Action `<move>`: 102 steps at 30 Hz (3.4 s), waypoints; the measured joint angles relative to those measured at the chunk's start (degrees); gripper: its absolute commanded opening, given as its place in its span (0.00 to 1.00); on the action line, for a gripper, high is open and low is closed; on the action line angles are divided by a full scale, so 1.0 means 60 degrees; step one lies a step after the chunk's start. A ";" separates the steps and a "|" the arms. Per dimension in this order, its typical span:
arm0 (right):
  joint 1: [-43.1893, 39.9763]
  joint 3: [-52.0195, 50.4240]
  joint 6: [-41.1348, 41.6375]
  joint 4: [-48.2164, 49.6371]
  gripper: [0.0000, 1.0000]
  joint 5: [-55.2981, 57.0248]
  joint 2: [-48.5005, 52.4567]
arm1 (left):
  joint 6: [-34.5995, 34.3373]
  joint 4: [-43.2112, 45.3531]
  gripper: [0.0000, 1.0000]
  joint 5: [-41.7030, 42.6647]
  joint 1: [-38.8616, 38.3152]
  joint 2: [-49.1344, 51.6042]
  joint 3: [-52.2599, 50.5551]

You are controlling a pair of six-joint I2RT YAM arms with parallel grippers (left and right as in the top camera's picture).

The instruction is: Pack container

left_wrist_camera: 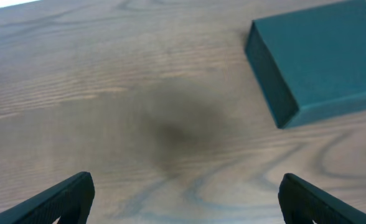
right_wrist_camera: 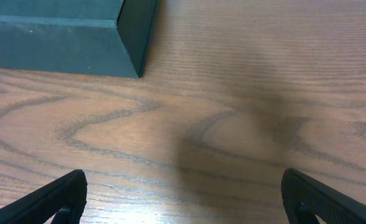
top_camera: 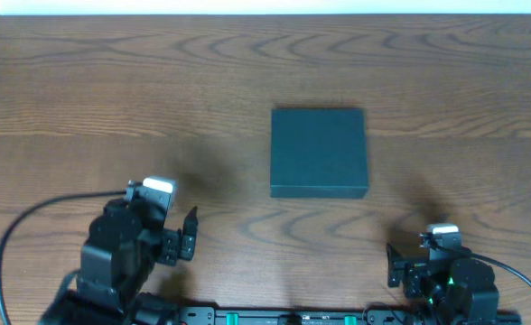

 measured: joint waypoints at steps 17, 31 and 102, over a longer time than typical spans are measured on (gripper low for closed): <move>-0.0022 -0.0004 0.0000 0.0004 0.99 0.0000 0.0000 | 0.0025 0.0841 0.95 0.0339 0.0696 -0.4211 -0.3122; -0.0022 -0.0004 0.0000 0.0000 0.99 -0.0004 0.0000 | -0.0109 0.0568 0.95 0.0339 0.0692 -0.4612 -0.4426; -0.0022 -0.0004 0.0004 0.0000 0.99 -0.0004 -0.0004 | -0.1158 -0.0448 0.95 0.0153 0.0692 -0.4612 -0.4677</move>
